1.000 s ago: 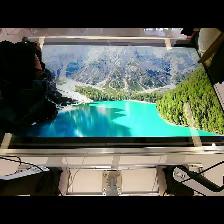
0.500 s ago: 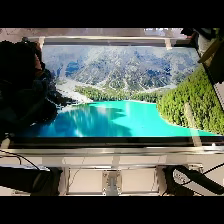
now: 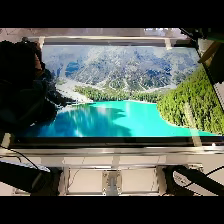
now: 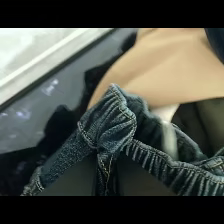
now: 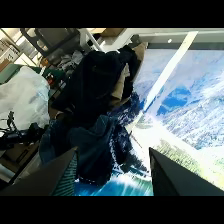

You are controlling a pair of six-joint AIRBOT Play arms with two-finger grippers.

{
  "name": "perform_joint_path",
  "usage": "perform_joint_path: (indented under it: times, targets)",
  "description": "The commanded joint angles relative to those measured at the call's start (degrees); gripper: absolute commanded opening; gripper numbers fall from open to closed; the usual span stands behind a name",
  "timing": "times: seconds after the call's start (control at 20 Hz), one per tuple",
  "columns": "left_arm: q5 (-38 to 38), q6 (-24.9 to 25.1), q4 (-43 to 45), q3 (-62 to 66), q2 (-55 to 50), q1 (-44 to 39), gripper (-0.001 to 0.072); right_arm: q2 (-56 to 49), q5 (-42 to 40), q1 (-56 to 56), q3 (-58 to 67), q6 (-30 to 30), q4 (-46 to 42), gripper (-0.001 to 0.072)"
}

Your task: Fold the clothes and pants, and hang the long-sleeved shirts on hangers.

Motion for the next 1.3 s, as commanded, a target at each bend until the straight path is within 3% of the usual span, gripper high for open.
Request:
perform_joint_path:
  times: [0.0,0.2,0.4,0.5,0.65,0.75,0.85,1.0,1.1,1.25]
  targets:
    - [-5.62,-0.24,-0.44,0.31,2.84,-0.44,0.0015,0.04,-1.27,0.44,0.02,0.00,-0.61,0.0489]
    - [-14.88,-0.22,-2.27,0.31,15.85,-1.84,0.0015,0.59,-1.25,-0.04,0.04,-0.07,-1.14,0.0489]
    - [-22.77,0.48,-19.91,0.31,32.09,-7.65,0.0015,2.93,2.62,-6.64,0.04,-0.24,-5.05,0.0489]
    - [-23.67,0.39,-23.56,0.28,39.50,-15.32,0.0015,4.48,7.13,-12.07,0.04,-2.95,-10.25,0.0489]
    - [-23.71,-2.86,-23.02,0.17,46.18,-34.23,0.0014,6.03,12.48,-21.31,0.04,-5.81,-20.48,0.0489]
    - [-23.56,-5.77,-18.73,0.17,46.86,-51.06,0.0015,6.05,12.66,-27.58,0.02,-7.21,-26.75,0.0489]
    - [-21.20,-10.73,-5.90,0.04,45.18,-71.54,0.0015,5.53,12.57,-33.73,0.02,-10.10,-30.12,0.0489]
    - [-12.24,-16.94,13.44,-0.72,38.29,-98.92,0.0015,4.44,8.50,-40.15,0.02,-9.92,-29.46,0.0489]
    - [-6.54,-18.84,20.79,-0.72,30.67,-111.43,0.0015,2.80,8.15,-42.49,0.02,-9.57,-28.89,0.0489]
    - [5.70,-20.63,19.28,-0.70,18.62,-120.08,0.0014,-0.09,10.38,-42.82,0.02,-8.22,-28.59,0.0489]
